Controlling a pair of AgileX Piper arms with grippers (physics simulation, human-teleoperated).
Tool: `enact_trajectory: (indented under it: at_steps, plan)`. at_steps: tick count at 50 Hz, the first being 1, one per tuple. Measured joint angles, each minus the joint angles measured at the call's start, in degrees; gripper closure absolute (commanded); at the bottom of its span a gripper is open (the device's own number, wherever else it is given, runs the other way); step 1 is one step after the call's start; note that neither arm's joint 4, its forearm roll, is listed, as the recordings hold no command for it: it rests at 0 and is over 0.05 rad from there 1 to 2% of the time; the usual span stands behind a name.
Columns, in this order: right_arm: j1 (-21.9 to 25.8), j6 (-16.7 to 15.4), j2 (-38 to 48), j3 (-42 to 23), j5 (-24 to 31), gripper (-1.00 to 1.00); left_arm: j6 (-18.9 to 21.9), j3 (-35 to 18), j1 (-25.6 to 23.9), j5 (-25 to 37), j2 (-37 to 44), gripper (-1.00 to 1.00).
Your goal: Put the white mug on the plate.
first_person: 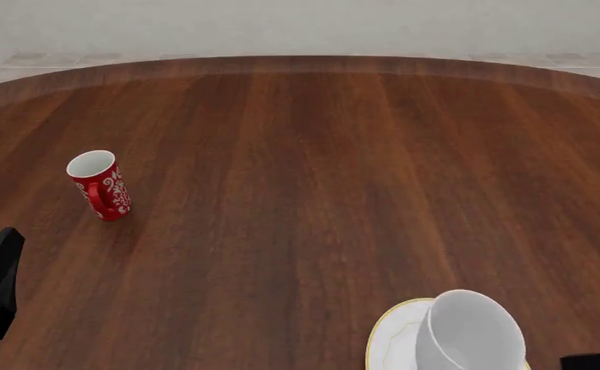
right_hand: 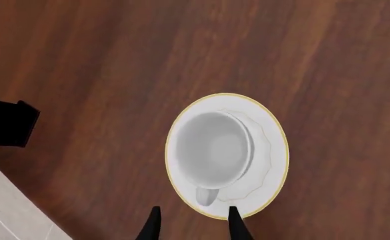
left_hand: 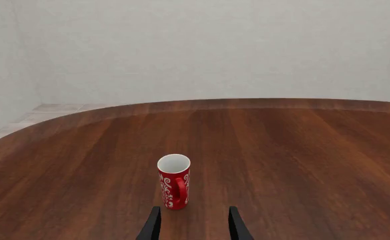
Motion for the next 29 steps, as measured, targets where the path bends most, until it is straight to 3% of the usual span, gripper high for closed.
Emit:
enact_trajectory:
  at_steps: [13,29]
  plan:
    - [-1.2,-1.3,-1.5,-7.3,5.6,-1.0,0.0,0.0,0.0,0.0,0.0,-1.0]
    - [-2.0,-2.0,-1.9,-10.2,7.5,-1.0,0.0,0.0,0.0,0.0,0.0,-1.0]
